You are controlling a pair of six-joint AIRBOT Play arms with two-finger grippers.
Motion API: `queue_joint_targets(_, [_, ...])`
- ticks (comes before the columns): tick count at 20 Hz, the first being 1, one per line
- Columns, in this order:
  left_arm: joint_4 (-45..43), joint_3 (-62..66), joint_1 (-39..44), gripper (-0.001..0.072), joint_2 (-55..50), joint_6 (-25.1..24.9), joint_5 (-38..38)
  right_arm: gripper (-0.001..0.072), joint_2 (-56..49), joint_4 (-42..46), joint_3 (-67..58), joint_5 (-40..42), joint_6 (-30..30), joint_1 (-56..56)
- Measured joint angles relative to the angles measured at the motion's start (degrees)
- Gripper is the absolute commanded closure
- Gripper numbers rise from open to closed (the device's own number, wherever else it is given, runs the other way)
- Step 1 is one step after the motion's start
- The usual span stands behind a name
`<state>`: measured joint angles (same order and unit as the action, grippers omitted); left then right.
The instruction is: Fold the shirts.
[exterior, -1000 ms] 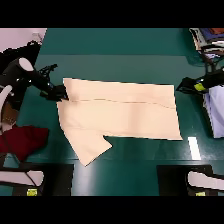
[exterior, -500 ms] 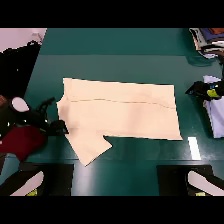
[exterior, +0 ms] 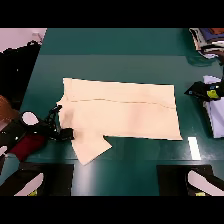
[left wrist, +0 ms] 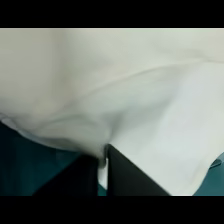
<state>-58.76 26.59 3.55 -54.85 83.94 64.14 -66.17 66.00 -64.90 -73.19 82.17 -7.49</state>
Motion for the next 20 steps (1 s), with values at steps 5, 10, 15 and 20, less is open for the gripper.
queue_joint_targets(5, [0.7, 3.7, 1.0, 0.0683, 0.1, 0.9, 1.9, 0.0241, 2.4, 3.3, 7.3, -4.8, -1.2, -5.8])
queue_joint_targets(10, [0.8, 6.4, 1.1, 0.0682, 0.1, 1.1, 1.9, 0.0179, 6.2, 3.5, 22.4, -6.9, -2.9, -12.9])
queue_joint_targets(15, [1.0, 7.1, 1.2, 0.0682, 0.1, 1.1, 1.2, 0.0269, 7.2, 0.0, 32.3, -5.2, -3.6, -15.1])
queue_joint_targets(20, [1.0, 7.1, 1.2, 0.0683, 0.1, 1.1, 1.0, 0.0567, 7.4, -1.7, 35.2, -2.4, -3.7, -12.0])
